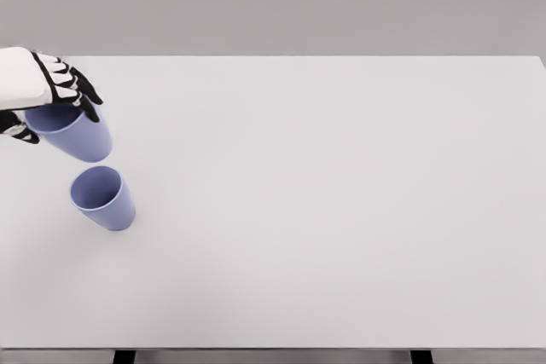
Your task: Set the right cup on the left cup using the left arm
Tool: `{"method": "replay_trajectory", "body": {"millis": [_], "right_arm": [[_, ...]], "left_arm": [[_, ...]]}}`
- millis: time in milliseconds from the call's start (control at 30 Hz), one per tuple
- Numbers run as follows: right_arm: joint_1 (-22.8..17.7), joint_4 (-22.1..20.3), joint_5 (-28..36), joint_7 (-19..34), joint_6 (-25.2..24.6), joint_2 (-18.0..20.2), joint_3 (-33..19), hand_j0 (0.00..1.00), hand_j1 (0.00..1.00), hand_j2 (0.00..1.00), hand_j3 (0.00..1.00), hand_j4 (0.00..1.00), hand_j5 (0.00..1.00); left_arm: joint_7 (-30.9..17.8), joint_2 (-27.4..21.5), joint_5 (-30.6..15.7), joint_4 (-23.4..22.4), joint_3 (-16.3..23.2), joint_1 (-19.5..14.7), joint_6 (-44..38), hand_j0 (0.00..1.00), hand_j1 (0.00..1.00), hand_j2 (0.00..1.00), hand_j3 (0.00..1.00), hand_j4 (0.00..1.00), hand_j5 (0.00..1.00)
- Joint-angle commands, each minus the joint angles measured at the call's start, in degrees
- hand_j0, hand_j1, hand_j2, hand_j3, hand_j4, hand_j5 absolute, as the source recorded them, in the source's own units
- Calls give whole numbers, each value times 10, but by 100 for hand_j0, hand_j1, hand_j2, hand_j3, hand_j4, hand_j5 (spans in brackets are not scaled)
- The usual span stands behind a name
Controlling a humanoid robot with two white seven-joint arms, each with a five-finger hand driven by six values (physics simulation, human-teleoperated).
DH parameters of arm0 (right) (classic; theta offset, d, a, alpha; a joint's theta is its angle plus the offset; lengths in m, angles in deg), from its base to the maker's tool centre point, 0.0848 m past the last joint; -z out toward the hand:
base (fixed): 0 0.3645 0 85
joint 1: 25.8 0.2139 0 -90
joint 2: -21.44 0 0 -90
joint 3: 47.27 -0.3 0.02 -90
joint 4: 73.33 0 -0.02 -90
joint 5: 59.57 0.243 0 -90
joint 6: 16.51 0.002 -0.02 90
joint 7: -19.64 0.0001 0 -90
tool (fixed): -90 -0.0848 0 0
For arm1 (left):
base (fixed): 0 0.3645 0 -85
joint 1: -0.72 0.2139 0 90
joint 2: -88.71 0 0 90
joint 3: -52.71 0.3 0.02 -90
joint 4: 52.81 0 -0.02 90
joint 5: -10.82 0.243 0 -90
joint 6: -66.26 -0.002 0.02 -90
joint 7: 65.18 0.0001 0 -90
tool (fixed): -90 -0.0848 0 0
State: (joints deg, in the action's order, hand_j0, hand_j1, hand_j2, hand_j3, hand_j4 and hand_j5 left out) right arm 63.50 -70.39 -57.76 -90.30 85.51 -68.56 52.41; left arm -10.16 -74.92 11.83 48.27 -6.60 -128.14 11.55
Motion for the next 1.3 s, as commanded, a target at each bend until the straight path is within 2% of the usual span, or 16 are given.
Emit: {"method": "replay_trajectory", "body": {"millis": [0,200,600,1000,1133,1267], "right_arm": [[0,0,0,0,0,0,0,100,100,100,100,100,100],[1,0,0,0,0,0,0,100,100,100,100,100,100],[0,0,0,0,0,0,0,100,100,100,100,100,100],[0,0,0,0,0,0,0,100,100,100,100,100,100],[0,0,0,0,0,0,0,100,100,100,100,100,100],[0,0,0,0,0,0,0,100,100,100,100,100,100]], "left_arm": [[0,-10,-10,0,-1,0,-3,66,66,66,66,66,66],[0,-12,-10,0,-1,31,-3,66,66,66,66,66,66],[0,-20,-9,0,2,56,-3,67,67,67,67,67,67],[0,-24,-9,0,1,64,-3,68,68,68,68,68,68],[0,-46,-12,0,2,64,-3,68,68,68,68,68,68],[0,-45,-13,0,4,65,-3,68,68,68,68,68,68]]}}
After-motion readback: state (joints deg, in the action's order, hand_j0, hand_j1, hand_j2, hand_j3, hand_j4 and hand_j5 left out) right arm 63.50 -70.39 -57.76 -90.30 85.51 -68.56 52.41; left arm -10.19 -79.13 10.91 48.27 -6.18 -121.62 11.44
